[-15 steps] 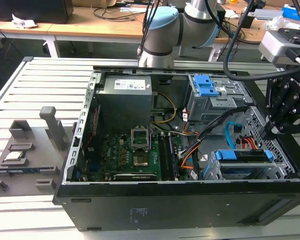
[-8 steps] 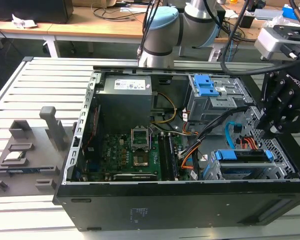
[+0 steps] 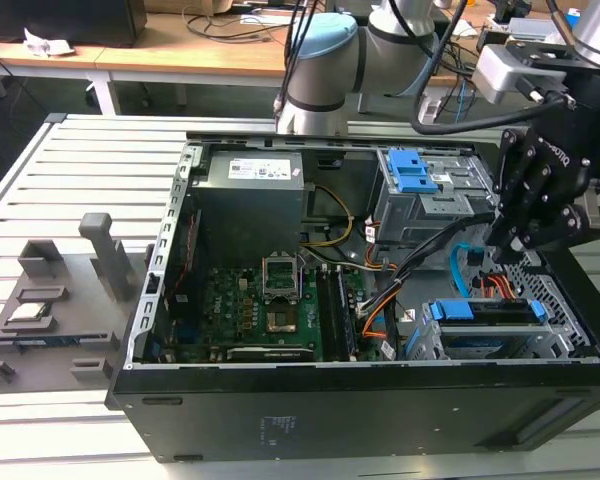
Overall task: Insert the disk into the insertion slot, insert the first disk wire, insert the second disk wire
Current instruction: 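Insert the second disk wire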
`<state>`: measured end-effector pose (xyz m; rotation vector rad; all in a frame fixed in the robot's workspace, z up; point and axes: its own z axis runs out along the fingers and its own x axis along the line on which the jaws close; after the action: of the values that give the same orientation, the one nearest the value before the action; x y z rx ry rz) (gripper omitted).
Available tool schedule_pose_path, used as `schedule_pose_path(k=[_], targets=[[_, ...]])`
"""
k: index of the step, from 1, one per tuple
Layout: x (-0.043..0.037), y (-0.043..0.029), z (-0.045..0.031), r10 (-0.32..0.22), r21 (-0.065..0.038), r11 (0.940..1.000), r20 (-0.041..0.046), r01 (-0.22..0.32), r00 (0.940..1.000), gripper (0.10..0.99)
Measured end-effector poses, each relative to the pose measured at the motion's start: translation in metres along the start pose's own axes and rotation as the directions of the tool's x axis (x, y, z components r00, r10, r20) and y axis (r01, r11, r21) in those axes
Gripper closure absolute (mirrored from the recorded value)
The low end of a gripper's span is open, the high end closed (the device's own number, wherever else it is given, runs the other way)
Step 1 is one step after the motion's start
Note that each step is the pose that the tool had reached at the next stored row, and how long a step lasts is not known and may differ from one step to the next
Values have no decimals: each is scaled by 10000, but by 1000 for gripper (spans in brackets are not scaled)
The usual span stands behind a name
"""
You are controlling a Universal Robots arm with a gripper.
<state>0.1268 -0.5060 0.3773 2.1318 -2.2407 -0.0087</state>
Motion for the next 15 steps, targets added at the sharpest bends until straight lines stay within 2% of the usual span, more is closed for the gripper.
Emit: schedule_pose_path(k=[3, 9, 11, 15], targets=[[-39, 79, 4, -1, 0, 10000, 1, 1, 10000, 784], [-36, 230, 14, 0, 10, 10000, -26, 0, 10000, 784], [-32, 318, 35, 3, 12, 10000, -49, -3, 10000, 784], [-25, 336, 60, 2, 15, 10000, -115, -2, 9999, 784]])
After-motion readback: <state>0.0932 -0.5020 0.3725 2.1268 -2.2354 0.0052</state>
